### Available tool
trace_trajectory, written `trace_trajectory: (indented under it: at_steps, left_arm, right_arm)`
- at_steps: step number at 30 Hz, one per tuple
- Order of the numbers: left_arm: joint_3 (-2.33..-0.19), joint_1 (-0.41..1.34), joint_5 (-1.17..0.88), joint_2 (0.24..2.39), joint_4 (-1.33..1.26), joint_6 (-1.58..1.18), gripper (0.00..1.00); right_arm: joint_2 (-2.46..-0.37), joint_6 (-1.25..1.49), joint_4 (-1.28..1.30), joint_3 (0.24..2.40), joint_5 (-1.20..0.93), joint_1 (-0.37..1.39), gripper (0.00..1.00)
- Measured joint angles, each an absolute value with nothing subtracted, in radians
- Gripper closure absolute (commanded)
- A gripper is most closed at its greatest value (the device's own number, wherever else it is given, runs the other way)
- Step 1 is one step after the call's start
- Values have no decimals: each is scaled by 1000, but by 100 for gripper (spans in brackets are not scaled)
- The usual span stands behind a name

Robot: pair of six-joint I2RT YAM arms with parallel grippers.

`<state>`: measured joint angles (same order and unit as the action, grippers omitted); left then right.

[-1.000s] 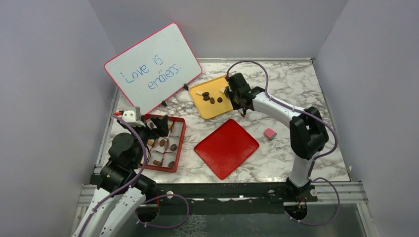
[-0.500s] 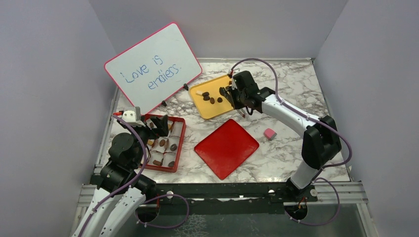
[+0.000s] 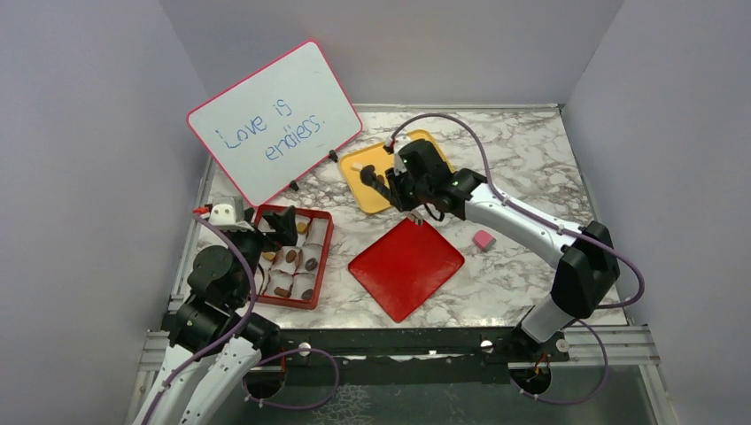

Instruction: Pack the chocolate

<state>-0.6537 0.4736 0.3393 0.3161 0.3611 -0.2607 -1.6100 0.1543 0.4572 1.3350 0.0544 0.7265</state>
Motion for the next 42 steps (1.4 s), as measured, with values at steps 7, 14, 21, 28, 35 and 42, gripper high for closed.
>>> trace_trajectory:
  at_steps: [7, 14, 21, 28, 35, 42]
  left_arm:
    - [-654, 474, 400, 240, 361, -265, 1]
    - [-654, 474, 457, 171, 361, -271, 1]
    - [-654, 474, 477, 162, 361, -276, 1]
    - [-654, 474, 482, 162, 361, -277, 1]
    - [-654, 474, 484, 162, 361, -278, 1]
    - [-654, 474, 484, 162, 361, -280, 1]
  right_arm:
    - [-1616, 164, 502, 1406, 83, 914, 79]
    - [-1681, 168, 528, 1507, 134, 1051, 78]
    - [-1761, 168, 592, 1553, 192, 1114, 76]
    - [-1840, 167, 636, 1613, 221, 1138, 75]
    - [-1871, 164, 663, 1635, 253, 1162, 73]
    - [-1871, 164, 678, 1636, 273, 1165, 70]
